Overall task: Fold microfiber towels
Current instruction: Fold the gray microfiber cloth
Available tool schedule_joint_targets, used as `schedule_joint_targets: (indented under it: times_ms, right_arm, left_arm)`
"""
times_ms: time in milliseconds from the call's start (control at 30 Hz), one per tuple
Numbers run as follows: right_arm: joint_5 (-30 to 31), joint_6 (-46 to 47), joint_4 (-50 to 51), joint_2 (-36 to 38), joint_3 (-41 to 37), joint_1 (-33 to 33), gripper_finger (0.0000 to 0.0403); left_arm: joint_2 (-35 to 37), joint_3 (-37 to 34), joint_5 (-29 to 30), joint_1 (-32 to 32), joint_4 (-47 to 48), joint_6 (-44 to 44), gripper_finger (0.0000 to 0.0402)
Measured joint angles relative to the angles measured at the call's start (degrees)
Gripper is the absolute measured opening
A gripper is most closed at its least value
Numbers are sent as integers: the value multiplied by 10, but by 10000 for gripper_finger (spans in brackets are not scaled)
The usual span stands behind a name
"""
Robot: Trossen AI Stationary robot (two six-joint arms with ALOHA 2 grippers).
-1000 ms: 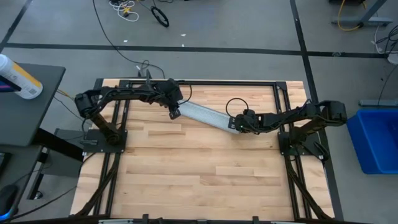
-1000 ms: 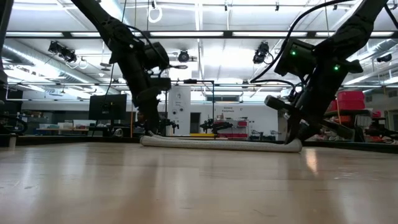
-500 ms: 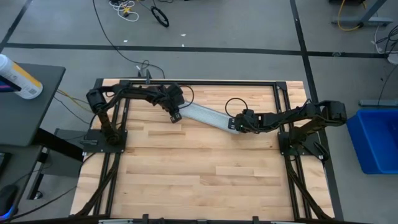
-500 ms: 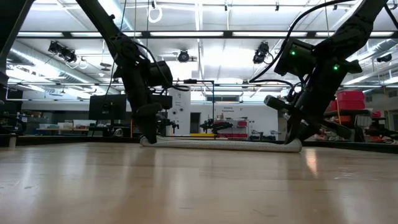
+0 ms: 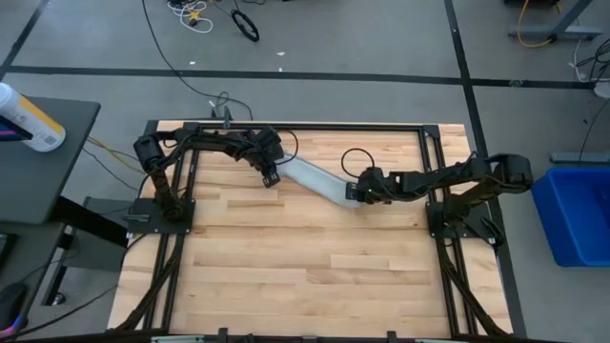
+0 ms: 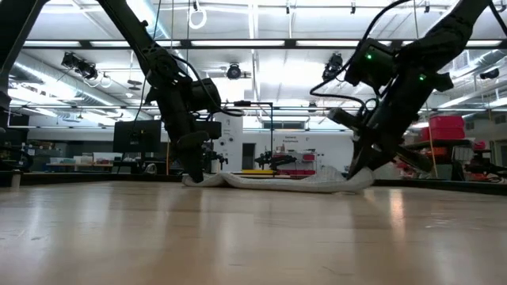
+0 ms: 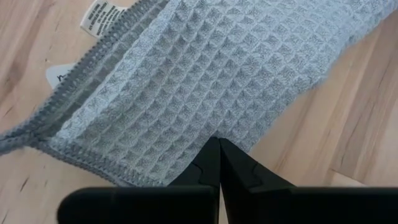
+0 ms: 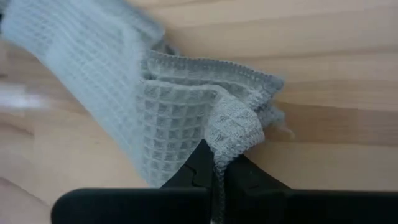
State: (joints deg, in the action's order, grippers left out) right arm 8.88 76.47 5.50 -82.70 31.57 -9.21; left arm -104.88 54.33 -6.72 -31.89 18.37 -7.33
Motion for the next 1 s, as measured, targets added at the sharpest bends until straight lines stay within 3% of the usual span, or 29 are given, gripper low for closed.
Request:
schedule_joint_targets:
  times_ms: [733,1000]
  right_arm:
    - [30,-16,2,26,103,-32,6]
    - [5,-44,-135,16,106,-70,6]
  left_arm:
    - [-1,-1,-5,0,12,-2,0]
    - [-1,-1,-5,3,11,-2,0]
